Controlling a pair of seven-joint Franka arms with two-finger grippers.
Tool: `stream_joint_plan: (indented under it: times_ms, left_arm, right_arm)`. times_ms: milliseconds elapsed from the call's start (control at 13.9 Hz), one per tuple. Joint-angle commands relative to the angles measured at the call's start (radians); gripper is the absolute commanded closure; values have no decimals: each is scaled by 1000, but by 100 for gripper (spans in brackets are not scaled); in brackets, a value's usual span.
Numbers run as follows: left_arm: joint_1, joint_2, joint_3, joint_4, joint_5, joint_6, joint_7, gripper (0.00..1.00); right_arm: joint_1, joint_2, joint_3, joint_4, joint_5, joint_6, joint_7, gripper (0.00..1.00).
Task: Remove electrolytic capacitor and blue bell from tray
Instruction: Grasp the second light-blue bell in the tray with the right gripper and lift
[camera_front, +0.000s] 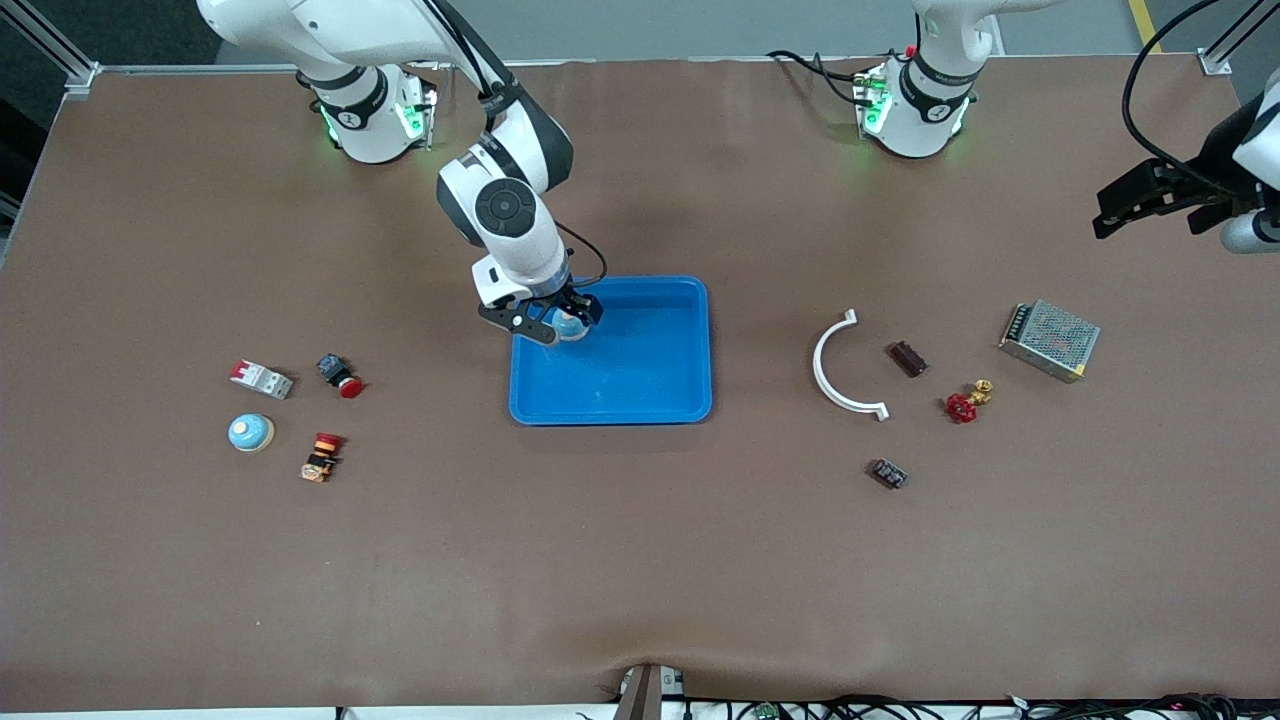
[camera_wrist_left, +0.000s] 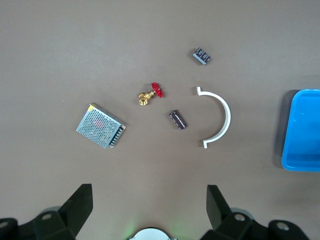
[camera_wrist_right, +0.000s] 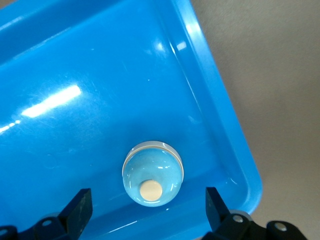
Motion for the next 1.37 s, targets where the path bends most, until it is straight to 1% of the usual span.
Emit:
stream_joint_plan:
  times_ms: [0,361,505,866,1299]
  left_arm:
    - [3,-45,-1,-46,-21,10,9,0]
    - [-4,-44,-10,-45,-8,12,-2,0]
    - [-4,-44,-28,-45,-5,10,-2,0]
    - [-3,-44,-47,-49,-5,10,0,0]
    - [-1,-45,-47,-48,-7,10,0,0]
  right_arm:
    - [22,21,-13,0,1,29,15,0]
    - [32,47,-16,0,-1,61,15,0]
    - [38,59,-19,0,-2,72,21,0]
    - [38,79,-20,0,-4,96,24,0]
    - [38,81,-22,0,-4,101,24,0]
